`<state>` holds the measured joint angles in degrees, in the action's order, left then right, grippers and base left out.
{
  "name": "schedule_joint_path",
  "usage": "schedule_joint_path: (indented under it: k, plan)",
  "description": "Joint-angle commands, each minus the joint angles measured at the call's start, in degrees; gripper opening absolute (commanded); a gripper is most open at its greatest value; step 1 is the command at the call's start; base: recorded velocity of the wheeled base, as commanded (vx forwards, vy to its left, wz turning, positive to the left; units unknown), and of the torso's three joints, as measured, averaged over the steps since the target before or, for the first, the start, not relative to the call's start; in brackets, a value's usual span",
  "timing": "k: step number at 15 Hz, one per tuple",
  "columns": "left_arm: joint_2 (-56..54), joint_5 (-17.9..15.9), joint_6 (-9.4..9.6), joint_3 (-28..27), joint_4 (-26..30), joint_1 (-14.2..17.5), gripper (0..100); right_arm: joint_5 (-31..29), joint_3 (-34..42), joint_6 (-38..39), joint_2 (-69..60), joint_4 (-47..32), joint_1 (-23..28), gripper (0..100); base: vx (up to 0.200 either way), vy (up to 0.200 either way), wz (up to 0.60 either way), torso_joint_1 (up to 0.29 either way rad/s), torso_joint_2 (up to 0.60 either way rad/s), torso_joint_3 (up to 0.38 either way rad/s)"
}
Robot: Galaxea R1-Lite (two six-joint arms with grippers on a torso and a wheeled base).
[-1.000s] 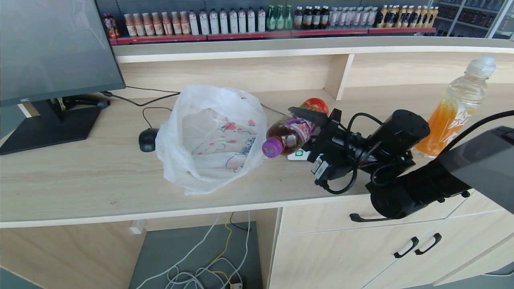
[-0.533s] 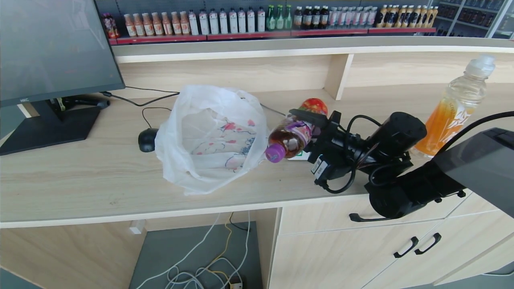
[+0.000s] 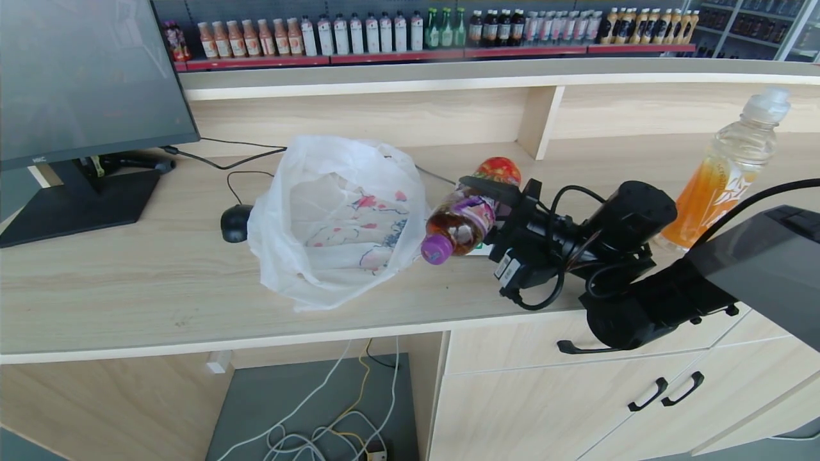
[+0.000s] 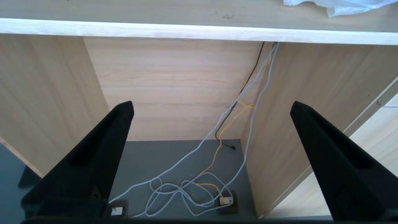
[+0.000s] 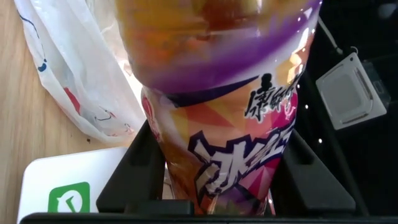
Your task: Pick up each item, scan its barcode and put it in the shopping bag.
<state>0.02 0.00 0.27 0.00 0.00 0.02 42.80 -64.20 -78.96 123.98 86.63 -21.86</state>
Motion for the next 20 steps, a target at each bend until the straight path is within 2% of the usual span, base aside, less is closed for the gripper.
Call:
schedule_joint_path:
  k: [1, 7, 12, 15, 18, 20]
  plan:
    - [0.0, 0.0, 0.00, 0.0, 0.0, 0.1, 100, 0.0, 0.0, 0.0, 0.3, 0.1, 0.0, 0, 0.000, 0.000, 0.00, 0.000, 0.00, 0.000]
    - [0.0, 0.1, 0.00, 0.0, 0.0, 0.1, 100, 0.1, 0.4, 0.2, -1.5, 0.1, -0.4, 0, 0.000, 0.000, 0.00, 0.000, 0.00, 0.000]
    - [0.0, 0.0, 0.00, 0.0, 0.0, 0.1, 100, -0.8, 3.6, 4.2, -8.1, 0.6, -6.6, 0, 0.000, 0.000, 0.00, 0.000, 0.00, 0.000]
    - [0.0, 0.0, 0.00, 0.0, 0.0, 0.0, 100, -7.4, 8.6, 10.1, -11.1, 3.4, -10.1, 0, 0.000, 0.000, 0.00, 0.000, 0.00, 0.000]
    - [0.0, 0.1, 0.00, 0.0, 0.0, 0.1, 100, -8.4, 10.5, 11.6, -14.6, 3.4, -12.4, 0, 0.000, 0.000, 0.00, 0.000, 0.00, 0.000]
    - [0.0, 0.1, 0.00, 0.0, 0.1, 0.1, 100, -11.8, 14.7, 15.3, -16.7, 3.4, -14.3, 0, 0.000, 0.000, 0.00, 0.000, 0.00, 0.000]
